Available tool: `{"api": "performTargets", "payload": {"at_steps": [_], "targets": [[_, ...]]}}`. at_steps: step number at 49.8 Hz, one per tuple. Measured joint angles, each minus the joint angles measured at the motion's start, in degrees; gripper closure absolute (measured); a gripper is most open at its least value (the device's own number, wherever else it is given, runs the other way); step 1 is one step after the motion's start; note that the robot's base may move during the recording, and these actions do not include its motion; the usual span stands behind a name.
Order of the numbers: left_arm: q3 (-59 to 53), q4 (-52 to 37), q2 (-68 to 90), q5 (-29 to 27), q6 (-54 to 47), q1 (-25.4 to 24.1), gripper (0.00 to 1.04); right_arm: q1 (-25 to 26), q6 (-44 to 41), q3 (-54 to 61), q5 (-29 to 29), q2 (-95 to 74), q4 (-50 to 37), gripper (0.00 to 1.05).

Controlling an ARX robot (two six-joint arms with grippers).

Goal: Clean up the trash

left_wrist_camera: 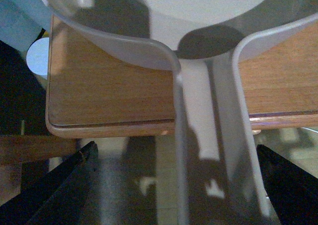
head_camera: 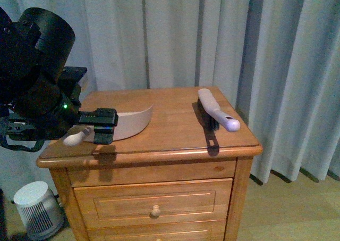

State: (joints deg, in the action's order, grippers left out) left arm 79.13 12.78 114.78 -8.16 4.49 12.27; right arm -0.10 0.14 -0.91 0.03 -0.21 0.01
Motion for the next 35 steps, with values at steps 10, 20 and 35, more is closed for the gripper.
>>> {"api": "performTargets", "payload": {"at_steps": [10,20,35], "targets": [[-0.5,-0.2,0.0,0.0,-0.2,0.0,0.08,0.0,0.0,0.0,0.0,0.0,0.0,0.07],[-0.9,-0.4,0.0,-0.5,-0.4,0.0,0.27,0.0,0.0,0.0,0.0,0.0,0.0,0.07],[-1.1,-0.6,0.6,-0.4,-0.7,0.0,0.78,0.0,0.0,0.0,0.0,0.0,0.0,0.07]]}}
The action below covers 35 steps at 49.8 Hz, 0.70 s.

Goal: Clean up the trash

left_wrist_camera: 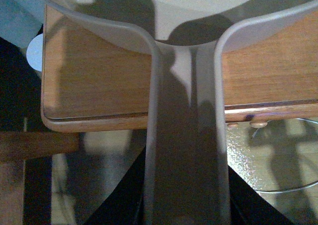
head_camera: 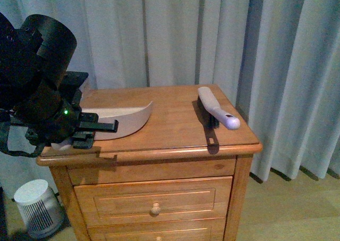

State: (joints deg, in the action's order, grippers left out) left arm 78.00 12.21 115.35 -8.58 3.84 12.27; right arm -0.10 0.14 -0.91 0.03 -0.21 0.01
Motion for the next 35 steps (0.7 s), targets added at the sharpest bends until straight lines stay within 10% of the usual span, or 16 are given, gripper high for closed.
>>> {"api": "performTargets", "payload": {"at_steps": [35], "targets": [[-10.2,-10.7,-21.9,2.0,-4.3,-3.3,0.78,0.0,0.0,0.0,0.0,0.0,0.0,0.07]]}}
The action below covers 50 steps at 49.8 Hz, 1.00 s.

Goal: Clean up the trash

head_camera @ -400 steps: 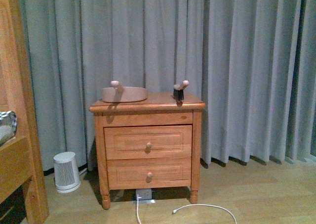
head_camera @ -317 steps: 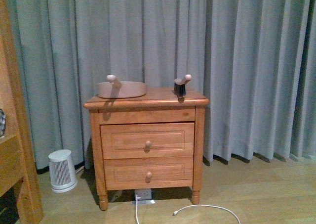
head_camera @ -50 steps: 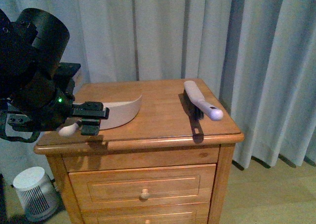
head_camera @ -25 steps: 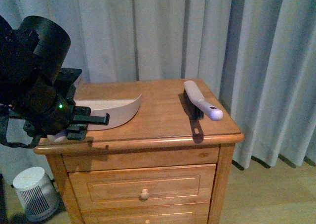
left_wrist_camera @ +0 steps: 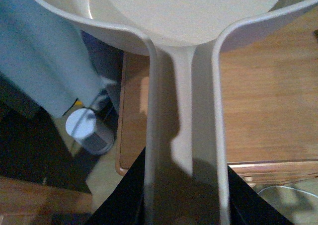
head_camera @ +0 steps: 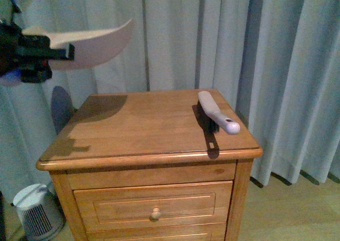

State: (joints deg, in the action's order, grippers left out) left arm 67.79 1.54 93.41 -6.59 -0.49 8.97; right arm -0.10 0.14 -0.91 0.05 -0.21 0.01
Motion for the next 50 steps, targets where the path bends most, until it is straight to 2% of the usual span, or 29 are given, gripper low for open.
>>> {"api": "performTargets", "payload": {"at_steps": [16,24,35,50], "targets": [[-17.8,-11.9,-25.1,3.9,-9.3,-1.1,0.78,0.0,0.0,0.0,0.0,0.0,0.0,0.07],[-25.5,-11.5,-38.0,6.0,-13.2,-2.7,0.78,0.0,0.0,0.0,0.0,0.0,0.0,0.07],[-30.7,-8.6,-48.0,7.1,-15.7,-3.7,0.78,0.0,0.0,0.0,0.0,0.0,0.0,0.07],[-33.2,-7.0,-51.8,7.9,-15.4,-5.0,0.78,0.0,0.0,0.0,0.0,0.0,0.0,0.07]]}}
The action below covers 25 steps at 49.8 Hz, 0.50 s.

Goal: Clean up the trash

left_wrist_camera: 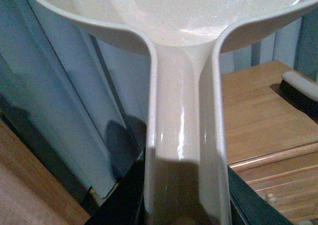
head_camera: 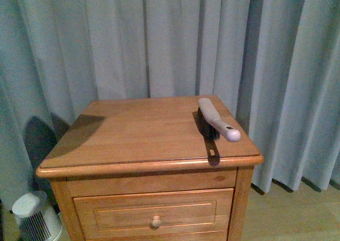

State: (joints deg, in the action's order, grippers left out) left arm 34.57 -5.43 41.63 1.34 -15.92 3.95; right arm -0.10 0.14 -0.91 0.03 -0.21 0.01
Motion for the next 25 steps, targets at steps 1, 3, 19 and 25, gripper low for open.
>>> {"api": "performTargets", "payload": {"at_steps": [1,3,19,25], "targets": [[0.0,0.0,0.0,0.0,0.1,-0.1,0.78,0.0,0.0,0.0,0.0,0.0,0.0,0.07],[0.0,0.0,0.0,0.0,0.2,-0.2,0.78,0.0,0.0,0.0,0.0,0.0,0.0,0.07],[0.0,0.0,0.5,0.0,1.9,-0.3,0.78,0.0,0.0,0.0,0.0,0.0,0.0,0.07],[0.0,0.0,0.5,0.0,2.0,-0.3,0.78,0.0,0.0,0.0,0.0,0.0,0.0,0.07]]}}
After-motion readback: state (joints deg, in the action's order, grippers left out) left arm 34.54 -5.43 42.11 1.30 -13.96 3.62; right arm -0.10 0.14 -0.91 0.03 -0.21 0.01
